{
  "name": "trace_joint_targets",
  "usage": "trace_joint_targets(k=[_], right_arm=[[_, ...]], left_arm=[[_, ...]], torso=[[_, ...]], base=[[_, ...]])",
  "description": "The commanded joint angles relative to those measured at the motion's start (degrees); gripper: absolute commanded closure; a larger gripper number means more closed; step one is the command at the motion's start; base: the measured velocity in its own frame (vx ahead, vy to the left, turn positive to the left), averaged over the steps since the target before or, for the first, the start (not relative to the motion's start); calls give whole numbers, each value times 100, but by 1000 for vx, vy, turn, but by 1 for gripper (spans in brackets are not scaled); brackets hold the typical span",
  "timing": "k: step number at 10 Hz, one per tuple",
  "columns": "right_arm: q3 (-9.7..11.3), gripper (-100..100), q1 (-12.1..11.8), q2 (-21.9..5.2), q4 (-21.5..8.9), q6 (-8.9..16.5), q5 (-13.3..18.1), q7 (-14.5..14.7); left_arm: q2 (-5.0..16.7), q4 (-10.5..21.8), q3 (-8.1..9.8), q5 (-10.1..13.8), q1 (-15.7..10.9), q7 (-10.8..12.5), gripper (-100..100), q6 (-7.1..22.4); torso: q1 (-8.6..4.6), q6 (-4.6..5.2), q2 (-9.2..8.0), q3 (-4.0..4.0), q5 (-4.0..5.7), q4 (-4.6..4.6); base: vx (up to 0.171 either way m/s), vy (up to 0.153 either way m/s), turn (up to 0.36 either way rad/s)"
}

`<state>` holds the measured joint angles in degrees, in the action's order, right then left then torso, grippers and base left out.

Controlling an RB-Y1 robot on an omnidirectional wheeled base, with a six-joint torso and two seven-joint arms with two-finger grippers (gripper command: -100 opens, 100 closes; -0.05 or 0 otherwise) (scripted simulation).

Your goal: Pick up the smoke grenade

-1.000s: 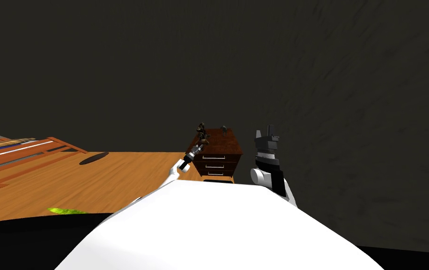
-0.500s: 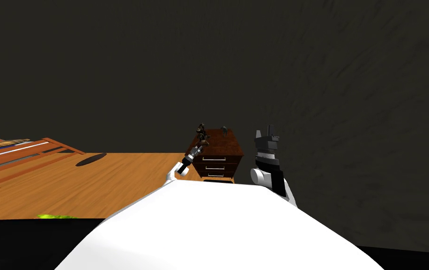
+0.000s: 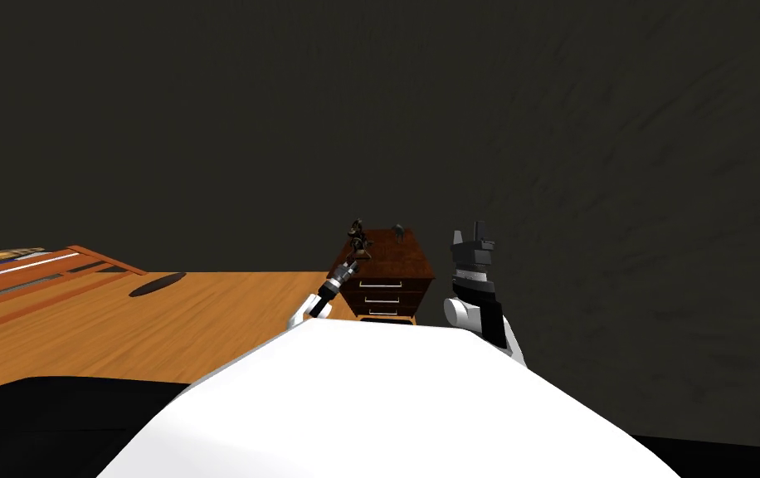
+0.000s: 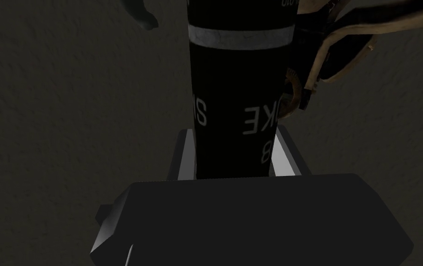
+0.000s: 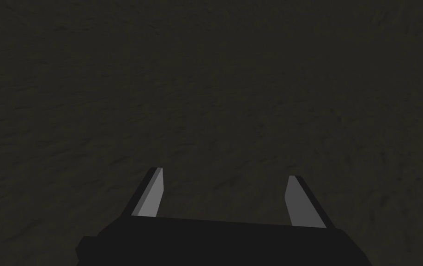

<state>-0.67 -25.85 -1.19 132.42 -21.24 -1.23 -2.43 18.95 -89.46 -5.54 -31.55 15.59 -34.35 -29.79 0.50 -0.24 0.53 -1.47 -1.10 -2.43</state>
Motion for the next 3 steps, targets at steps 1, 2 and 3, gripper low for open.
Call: trace_joint_targets(k=[1,2,3], right_arm=[[0,0,0,0,0,0,0,0],[0,0,0,0,0,0,0,0],[0,0,1,0,0,0,0,0]], left_arm=[[-6,-283,-1,-6,58,4,100,14],[-2,-204,2,-5,88,2,100,20],[-4,-233,3,-4,94,1,0,18]], torso=[[0,0,0,0,0,0],[-8,3,-9,6,2,4],[-8,4,-12,7,1,3]], base=[[10,2,5],[0,0,0],[0,0,0]])
